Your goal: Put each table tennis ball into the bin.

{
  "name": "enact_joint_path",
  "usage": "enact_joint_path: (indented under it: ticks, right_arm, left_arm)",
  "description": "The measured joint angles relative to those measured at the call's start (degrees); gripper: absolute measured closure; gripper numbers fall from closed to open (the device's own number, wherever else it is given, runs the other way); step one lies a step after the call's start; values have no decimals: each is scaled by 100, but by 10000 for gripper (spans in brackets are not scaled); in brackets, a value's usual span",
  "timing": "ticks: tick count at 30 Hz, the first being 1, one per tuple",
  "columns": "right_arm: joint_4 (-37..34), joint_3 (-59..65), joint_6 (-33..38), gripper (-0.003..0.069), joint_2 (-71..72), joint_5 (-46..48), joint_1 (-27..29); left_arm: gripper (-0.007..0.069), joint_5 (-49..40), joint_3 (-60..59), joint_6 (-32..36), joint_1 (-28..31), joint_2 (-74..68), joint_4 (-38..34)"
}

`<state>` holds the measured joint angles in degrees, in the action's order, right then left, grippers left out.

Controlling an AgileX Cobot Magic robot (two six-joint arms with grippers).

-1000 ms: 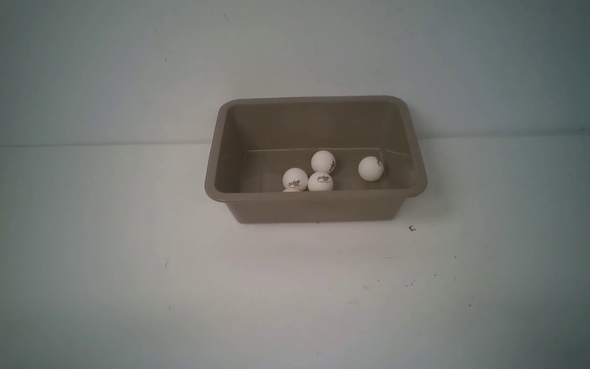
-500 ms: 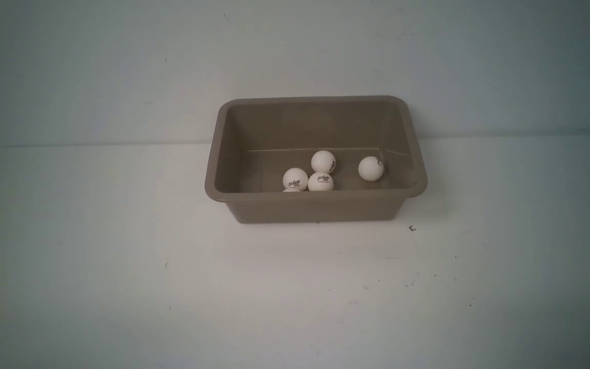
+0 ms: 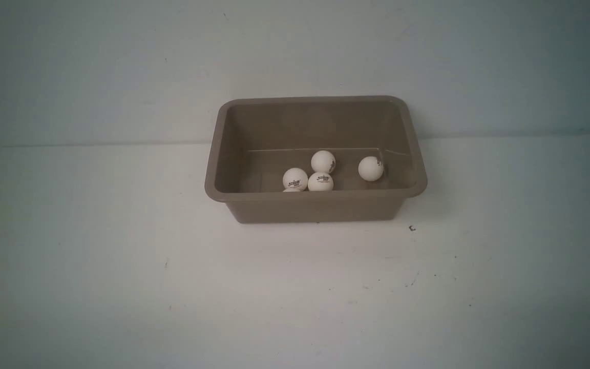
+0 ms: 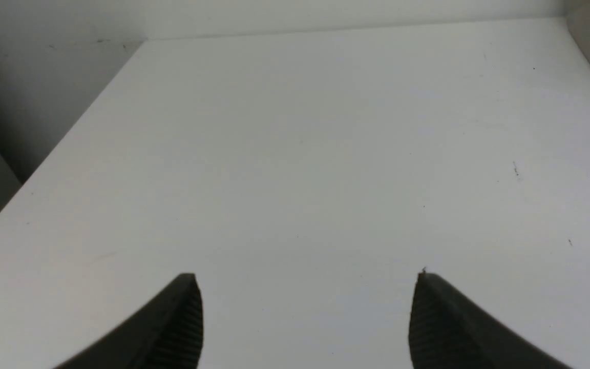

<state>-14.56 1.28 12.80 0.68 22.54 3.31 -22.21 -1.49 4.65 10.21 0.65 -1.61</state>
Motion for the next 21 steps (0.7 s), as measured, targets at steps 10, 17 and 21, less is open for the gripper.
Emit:
enact_joint_path:
  ticks: [10, 17, 21]
  right_arm:
    - [24, 0, 307, 70, 0, 6, 149]
    - [24, 0, 331, 70, 0, 11, 149]
    - [24, 0, 335, 70, 0, 11, 149]
  left_arm:
    - [136, 0, 0, 0, 0, 0, 0]
    - [136, 0, 0, 0, 0, 0, 0]
    - [136, 0, 0, 0, 0, 0, 0]
